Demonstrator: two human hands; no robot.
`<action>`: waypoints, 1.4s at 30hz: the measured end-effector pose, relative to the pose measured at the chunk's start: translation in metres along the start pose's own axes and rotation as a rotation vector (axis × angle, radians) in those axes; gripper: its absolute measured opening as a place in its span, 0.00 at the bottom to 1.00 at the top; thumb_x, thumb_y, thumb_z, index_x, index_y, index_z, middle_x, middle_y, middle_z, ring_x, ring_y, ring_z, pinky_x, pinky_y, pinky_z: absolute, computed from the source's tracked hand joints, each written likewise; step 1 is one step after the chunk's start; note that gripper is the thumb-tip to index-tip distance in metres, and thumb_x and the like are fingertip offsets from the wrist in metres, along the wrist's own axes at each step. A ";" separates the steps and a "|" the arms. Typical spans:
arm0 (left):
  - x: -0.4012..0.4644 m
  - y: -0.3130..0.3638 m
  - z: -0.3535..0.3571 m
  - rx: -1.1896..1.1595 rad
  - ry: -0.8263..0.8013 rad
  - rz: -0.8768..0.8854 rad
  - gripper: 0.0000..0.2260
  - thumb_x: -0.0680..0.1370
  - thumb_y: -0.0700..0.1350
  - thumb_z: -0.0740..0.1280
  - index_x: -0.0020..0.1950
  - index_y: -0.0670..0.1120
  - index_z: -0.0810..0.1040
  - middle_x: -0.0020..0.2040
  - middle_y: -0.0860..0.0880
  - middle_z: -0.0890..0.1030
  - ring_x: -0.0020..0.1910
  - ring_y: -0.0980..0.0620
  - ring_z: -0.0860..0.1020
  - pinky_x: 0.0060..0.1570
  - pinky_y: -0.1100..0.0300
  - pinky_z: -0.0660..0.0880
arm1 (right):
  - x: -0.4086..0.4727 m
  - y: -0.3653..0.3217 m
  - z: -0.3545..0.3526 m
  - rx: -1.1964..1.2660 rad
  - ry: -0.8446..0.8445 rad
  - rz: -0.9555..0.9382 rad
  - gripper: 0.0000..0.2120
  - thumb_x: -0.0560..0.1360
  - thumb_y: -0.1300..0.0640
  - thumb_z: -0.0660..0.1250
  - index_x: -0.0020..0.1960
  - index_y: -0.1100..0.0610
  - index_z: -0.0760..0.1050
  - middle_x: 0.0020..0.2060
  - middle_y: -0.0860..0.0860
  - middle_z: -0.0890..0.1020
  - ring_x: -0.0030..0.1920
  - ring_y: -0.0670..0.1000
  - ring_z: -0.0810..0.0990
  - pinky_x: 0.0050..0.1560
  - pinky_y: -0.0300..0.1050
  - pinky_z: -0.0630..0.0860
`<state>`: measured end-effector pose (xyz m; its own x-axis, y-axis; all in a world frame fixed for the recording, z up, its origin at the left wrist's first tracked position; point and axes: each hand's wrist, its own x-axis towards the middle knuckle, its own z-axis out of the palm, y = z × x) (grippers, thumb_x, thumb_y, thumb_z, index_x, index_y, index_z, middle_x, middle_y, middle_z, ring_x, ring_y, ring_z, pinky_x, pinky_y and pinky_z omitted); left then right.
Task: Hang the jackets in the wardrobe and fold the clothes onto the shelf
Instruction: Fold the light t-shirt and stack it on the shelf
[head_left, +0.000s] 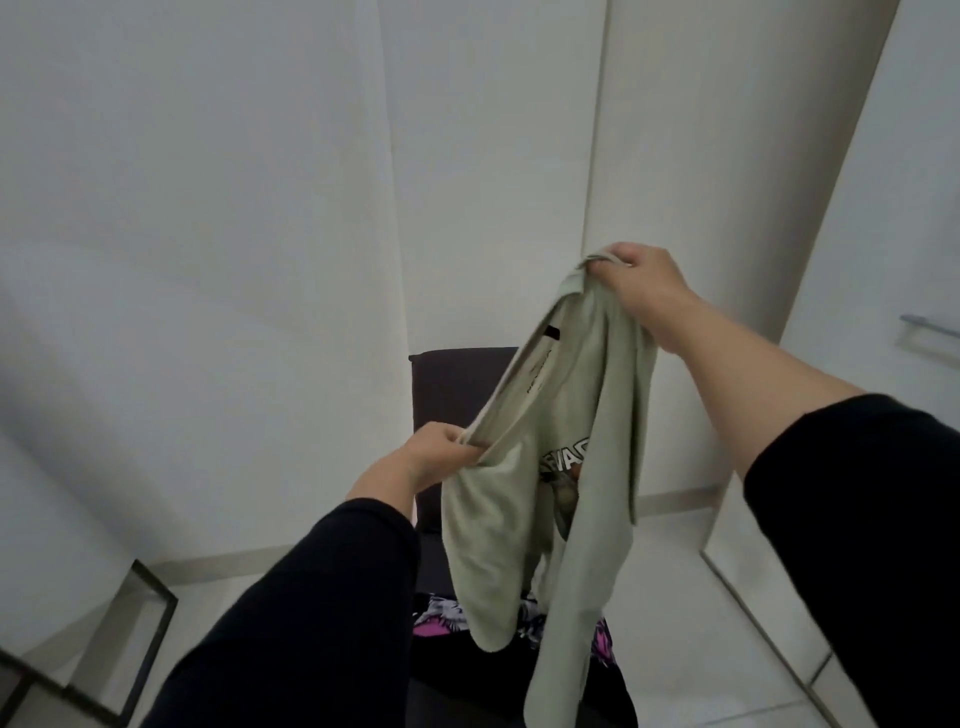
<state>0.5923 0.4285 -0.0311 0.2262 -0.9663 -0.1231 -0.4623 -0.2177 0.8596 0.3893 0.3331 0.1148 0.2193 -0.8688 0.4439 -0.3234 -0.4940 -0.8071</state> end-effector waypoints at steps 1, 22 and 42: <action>-0.003 0.001 -0.006 -0.004 0.023 -0.008 0.07 0.75 0.48 0.70 0.39 0.47 0.80 0.40 0.49 0.80 0.44 0.51 0.78 0.48 0.60 0.74 | 0.002 0.000 -0.006 -0.024 -0.002 -0.016 0.08 0.78 0.57 0.63 0.51 0.54 0.80 0.42 0.48 0.79 0.44 0.46 0.75 0.43 0.37 0.69; -0.018 0.125 -0.072 -0.341 0.448 0.316 0.17 0.62 0.57 0.64 0.43 0.46 0.73 0.43 0.45 0.73 0.43 0.50 0.70 0.45 0.56 0.66 | -0.005 0.026 -0.037 -0.128 -0.117 0.572 0.15 0.79 0.62 0.48 0.46 0.68 0.71 0.37 0.63 0.77 0.29 0.58 0.75 0.37 0.57 0.79; -0.016 0.099 -0.069 -0.724 0.134 0.131 0.19 0.78 0.58 0.55 0.45 0.48 0.81 0.41 0.48 0.84 0.43 0.50 0.82 0.46 0.58 0.77 | -0.003 0.016 0.022 0.597 -0.316 0.520 0.14 0.81 0.50 0.55 0.50 0.53 0.78 0.42 0.52 0.84 0.40 0.51 0.82 0.44 0.44 0.79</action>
<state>0.6022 0.4315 0.0896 0.3320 -0.9430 0.0240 0.1768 0.0872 0.9804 0.4035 0.3283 0.0917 0.4530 -0.8861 -0.0982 0.0662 0.1432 -0.9875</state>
